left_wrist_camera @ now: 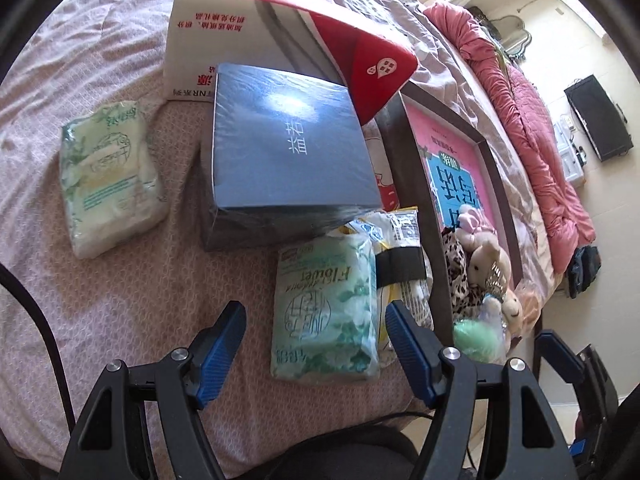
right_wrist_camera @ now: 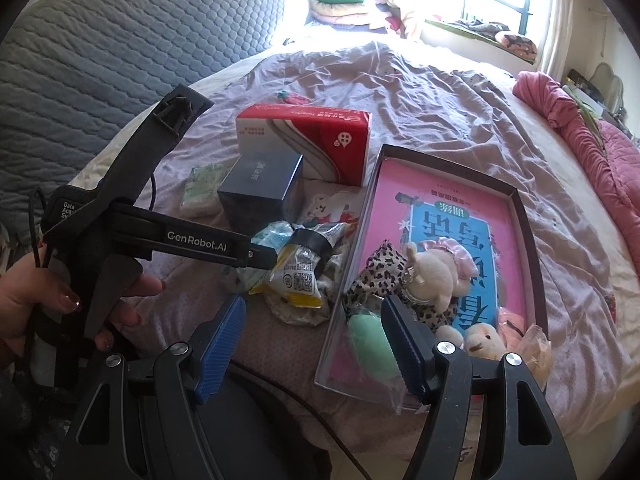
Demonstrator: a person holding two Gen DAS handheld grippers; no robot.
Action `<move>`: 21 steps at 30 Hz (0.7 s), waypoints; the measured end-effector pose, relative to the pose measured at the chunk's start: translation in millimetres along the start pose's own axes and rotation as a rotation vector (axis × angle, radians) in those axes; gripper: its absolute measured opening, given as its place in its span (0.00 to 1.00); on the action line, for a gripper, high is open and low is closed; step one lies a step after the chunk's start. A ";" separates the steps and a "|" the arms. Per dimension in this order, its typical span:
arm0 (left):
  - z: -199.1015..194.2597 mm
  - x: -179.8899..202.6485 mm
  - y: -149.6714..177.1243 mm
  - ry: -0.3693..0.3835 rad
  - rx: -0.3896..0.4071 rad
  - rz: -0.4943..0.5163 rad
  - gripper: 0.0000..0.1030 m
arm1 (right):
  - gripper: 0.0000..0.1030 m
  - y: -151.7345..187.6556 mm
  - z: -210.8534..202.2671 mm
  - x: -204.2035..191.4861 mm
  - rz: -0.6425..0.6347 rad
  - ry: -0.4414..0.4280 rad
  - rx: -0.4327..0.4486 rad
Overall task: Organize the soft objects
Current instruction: 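Move both open tools down toward the packages beside the tray, then grasp the green Flower pad package with the left tool while the right tool grasps the yellow snack packet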
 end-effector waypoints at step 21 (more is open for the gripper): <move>15.8 -16.5 -3.2 0.282 -0.008 -0.127 0.45 | 0.70 -8.7 45.1 -17.5 -0.056 0.019 -0.085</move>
Point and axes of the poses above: each gripper's, at about its wrist camera, not at the fingertips, and z roughly the way its jaws point, x to its right, y to its underside, the point moved 6 cm from there along z, roughly the way its jaws point, and after that the axes turned 5 degrees about z, right-handed, at the moved point
